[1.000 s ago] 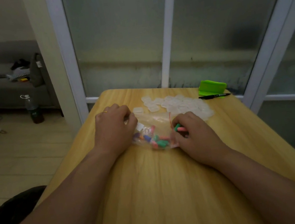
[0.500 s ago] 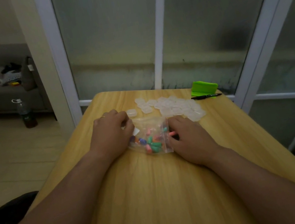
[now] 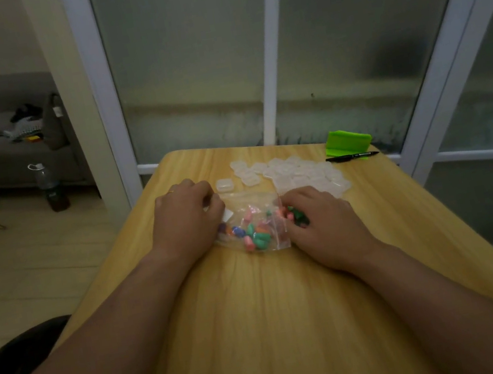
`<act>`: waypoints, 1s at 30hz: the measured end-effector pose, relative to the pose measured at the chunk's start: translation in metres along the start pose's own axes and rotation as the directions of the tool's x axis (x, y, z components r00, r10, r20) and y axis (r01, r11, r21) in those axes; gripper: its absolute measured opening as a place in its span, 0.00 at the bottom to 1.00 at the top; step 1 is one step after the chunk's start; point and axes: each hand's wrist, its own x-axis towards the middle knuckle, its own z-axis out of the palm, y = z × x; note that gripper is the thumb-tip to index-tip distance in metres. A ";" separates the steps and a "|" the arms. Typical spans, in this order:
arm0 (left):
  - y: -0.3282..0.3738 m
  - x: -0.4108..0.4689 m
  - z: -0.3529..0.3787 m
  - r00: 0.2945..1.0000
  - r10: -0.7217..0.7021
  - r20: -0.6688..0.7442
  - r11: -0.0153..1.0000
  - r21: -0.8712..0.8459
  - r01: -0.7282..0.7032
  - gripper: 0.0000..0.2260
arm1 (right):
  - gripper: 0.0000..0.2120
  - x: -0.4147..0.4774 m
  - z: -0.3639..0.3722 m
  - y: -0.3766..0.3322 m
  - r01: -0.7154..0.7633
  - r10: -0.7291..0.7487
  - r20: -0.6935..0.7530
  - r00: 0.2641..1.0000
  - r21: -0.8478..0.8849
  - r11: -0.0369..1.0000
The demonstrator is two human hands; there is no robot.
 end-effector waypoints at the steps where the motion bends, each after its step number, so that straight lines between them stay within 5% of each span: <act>1: 0.000 0.000 0.000 1.000 -0.005 0.006 1.000 0.000 0.005 0.09 | 0.24 -0.002 0.001 0.000 -0.009 0.008 0.017 1.000 0.036 0.999; 5: -0.001 0.000 -0.001 1.000 -0.020 0.008 0.999 -0.026 0.020 0.09 | 0.17 0.005 0.009 -0.007 -0.033 0.027 0.036 0.999 0.173 0.984; 12: -0.008 0.002 -0.005 0.997 -0.071 -0.037 0.997 -0.036 0.069 0.08 | 0.08 0.026 0.026 -0.029 -0.032 0.037 -0.035 0.999 0.134 0.990; 26: -0.016 0.005 -0.004 0.994 -0.103 -0.022 0.992 -0.076 0.101 0.08 | 0.14 0.022 -0.001 -0.022 -0.156 0.143 0.062 0.988 0.388 0.908; 30: -0.015 0.006 -0.004 0.994 -0.104 -0.035 0.987 -0.128 0.098 0.11 | 0.09 0.018 0.003 -0.014 0.013 -0.001 -0.055 0.998 0.225 0.974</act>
